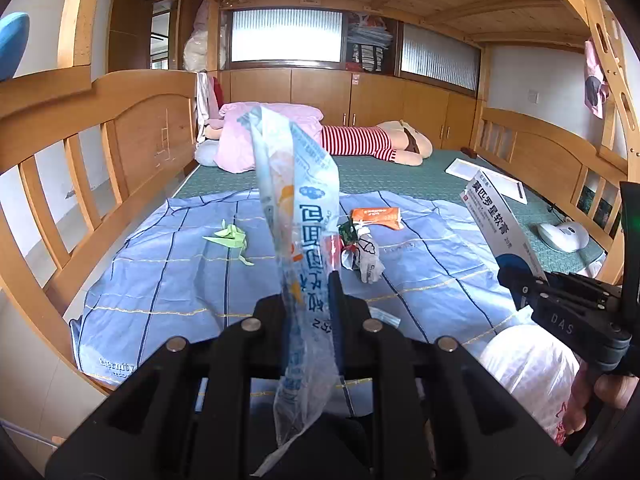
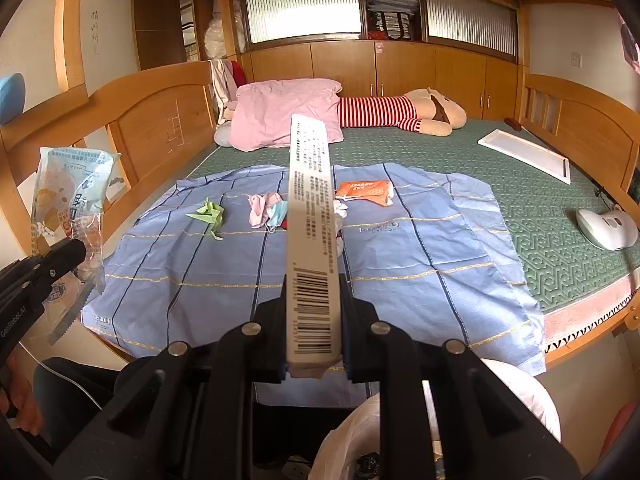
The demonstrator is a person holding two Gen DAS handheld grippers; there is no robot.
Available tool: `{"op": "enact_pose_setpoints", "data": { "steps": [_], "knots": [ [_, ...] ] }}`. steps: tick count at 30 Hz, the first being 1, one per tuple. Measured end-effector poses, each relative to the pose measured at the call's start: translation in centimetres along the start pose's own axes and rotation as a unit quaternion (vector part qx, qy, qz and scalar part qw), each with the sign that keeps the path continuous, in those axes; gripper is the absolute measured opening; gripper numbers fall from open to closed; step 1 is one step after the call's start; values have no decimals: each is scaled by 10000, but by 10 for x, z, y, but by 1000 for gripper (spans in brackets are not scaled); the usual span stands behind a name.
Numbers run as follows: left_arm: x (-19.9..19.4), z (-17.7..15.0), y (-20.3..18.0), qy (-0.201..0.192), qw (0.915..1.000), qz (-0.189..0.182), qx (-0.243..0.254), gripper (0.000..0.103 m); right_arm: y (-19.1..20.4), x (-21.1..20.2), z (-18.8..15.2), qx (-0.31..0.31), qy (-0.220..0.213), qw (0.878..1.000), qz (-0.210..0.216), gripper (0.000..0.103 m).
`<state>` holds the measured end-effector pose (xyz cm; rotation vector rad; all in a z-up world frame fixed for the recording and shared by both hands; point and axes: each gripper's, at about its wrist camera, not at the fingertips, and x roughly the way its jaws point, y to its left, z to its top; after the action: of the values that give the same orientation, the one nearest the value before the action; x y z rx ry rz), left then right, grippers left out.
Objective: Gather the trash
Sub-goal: 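Carry the wrapper with the left tool into the bin while the right tool drops the strip in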
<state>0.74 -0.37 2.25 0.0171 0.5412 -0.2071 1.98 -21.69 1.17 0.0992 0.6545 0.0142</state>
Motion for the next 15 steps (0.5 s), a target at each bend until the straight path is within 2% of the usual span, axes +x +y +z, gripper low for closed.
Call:
{"op": "enact_pose_setpoints", "data": {
  "steps": [4, 8, 11, 14, 15],
  "knots": [
    [1, 0, -5, 50, 9999, -150, 55, 17, -3, -7, -4, -82, 5, 9999, -105, 20],
    [3, -1, -14, 205, 9964, -802, 169, 17, -32, -21, -27, -224, 216, 9978, -578, 20],
    [7, -5, -26, 369, 9889, -1422, 243, 17, -76, -29, -53, 63, 611, 9947, -829, 20],
    [14, -10, -41, 603, 9777, -1994, 269, 17, -112, -35, -84, 309, 1060, 9889, -991, 21],
    [17, -13, -50, 702, 9731, -2169, 348, 17, -127, -36, -109, 399, 1434, 9839, -993, 21]
  ]
}}
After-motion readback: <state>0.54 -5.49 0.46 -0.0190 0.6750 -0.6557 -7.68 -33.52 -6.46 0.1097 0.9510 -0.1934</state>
